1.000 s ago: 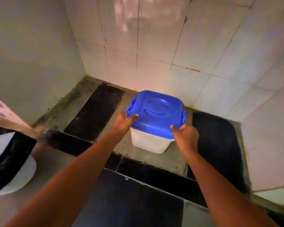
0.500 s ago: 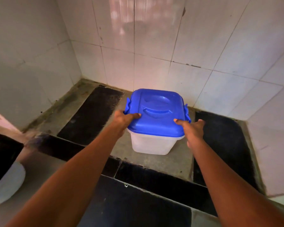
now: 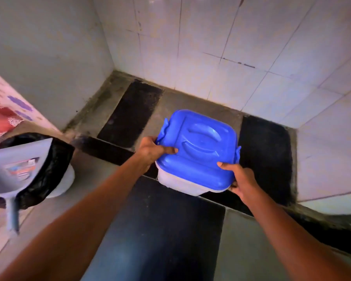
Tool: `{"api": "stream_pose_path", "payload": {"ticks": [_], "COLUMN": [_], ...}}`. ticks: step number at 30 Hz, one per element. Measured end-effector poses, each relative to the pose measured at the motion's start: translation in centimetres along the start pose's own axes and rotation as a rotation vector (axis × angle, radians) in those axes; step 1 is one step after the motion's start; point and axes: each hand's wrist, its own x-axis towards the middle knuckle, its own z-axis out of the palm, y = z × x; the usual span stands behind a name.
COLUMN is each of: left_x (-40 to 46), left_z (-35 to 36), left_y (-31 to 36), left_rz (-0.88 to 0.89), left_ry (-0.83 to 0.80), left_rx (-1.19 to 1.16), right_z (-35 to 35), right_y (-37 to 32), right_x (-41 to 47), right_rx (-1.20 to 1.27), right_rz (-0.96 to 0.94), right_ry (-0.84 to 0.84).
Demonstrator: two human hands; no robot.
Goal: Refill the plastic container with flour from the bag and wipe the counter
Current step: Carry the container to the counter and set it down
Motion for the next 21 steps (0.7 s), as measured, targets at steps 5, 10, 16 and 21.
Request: {"api": "stream_pose_path", "payload": {"ticks": [5,10,16,21], "left_x": [-12.1,-25.5,-40.4,-49.9], "left_z": [-4.8,-10.5,-16.7,-21.8], "left_y": [3.4,10.1,20.7,29.2], "left_rz": [-0.059,-0.09,-0.046,0.012], "left_ry": [-0.032,-0.054,-0.041,-0.03], "left_rx": [0.025,0.037,0.043,0.034], "right_z": [-1.9,-3.6,-4.7,-6.0], "right_y": [-1.4,-6.5,-15.1,-21.1], "right_x": [-13.5,-29.4,-47.7,-57.6], "right_rx": [-0.055,-0.145,-0.175,-0.178], "right_rz": [0.116,0.117,0.004,-0.071], "right_ry": [-0.021,-0.013,-0.053,-0.081]}}
